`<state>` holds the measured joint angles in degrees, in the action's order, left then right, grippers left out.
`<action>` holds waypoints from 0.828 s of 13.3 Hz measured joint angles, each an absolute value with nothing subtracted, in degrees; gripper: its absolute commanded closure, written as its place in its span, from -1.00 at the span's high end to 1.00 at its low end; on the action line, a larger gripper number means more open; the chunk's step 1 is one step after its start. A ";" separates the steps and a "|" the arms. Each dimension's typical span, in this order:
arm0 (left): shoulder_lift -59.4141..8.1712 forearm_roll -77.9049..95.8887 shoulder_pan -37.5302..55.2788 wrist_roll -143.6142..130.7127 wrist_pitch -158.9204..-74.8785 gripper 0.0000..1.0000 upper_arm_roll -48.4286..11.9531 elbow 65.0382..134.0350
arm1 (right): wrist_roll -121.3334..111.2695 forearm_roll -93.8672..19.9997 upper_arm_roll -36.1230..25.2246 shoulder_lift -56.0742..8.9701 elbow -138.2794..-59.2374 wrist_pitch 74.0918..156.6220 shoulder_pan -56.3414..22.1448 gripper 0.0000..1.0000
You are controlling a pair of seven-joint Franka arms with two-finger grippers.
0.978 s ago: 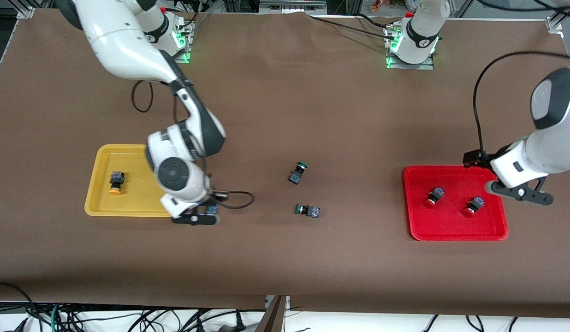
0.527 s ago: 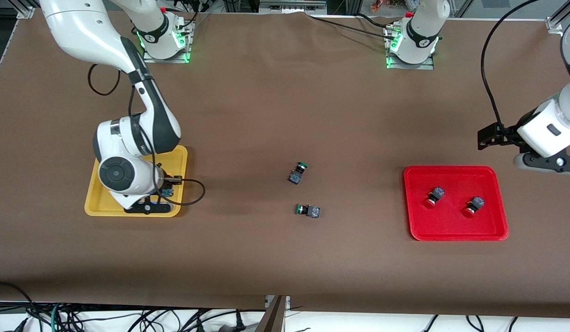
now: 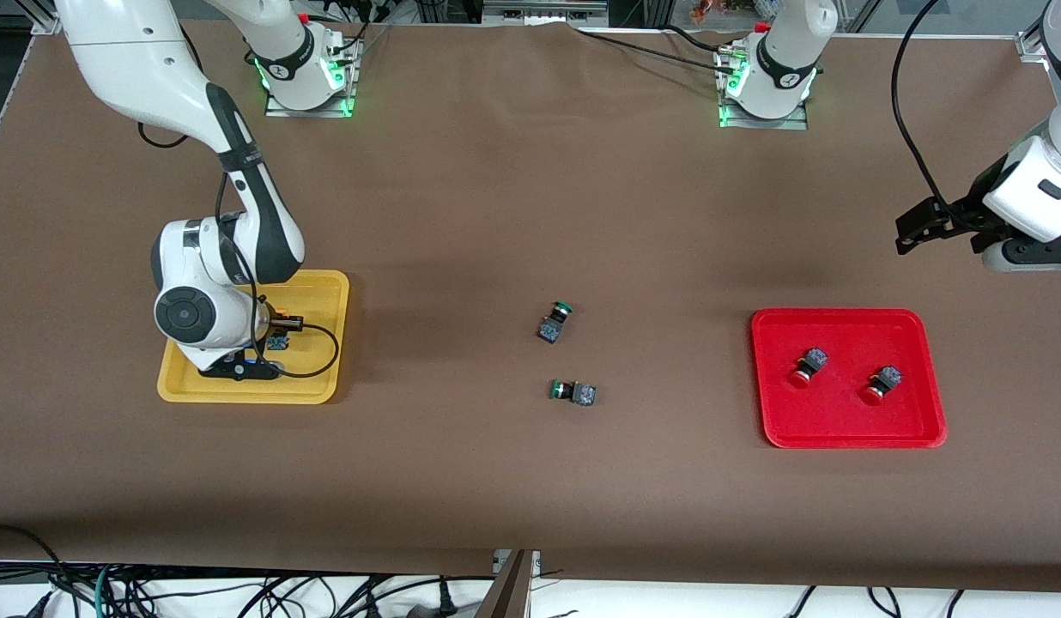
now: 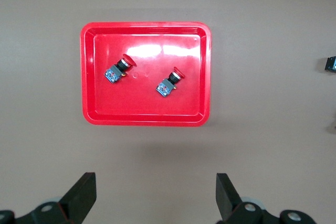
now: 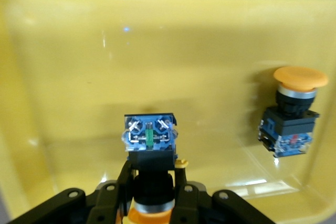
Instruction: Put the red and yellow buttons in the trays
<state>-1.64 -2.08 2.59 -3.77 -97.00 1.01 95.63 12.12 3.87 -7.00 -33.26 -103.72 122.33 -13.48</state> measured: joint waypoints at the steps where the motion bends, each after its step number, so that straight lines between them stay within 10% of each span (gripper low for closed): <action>1: -1.65 -2.08 2.82 -3.92 -97.00 1.00 0.98 95.63 | 12.12 3.69 -7.19 -33.25 -104.91 123.74 -13.47 -0.90; 3: -1.65 -2.07 3.22 -4.05 -97.01 1.00 0.81 95.63 | 12.12 3.52 -7.30 -32.86 -105.54 124.41 -13.46 0.91; 11: -1.65 -2.07 3.64 -4.18 -97.17 1.00 -0.06 95.26 | 1.88 3.44 -10.62 -26.57 -98.12 113.87 -12.57 0.99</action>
<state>-1.65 -2.07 3.64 -4.18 -97.17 -0.06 95.26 1.88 3.44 -10.62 -26.57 -98.12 113.87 -12.57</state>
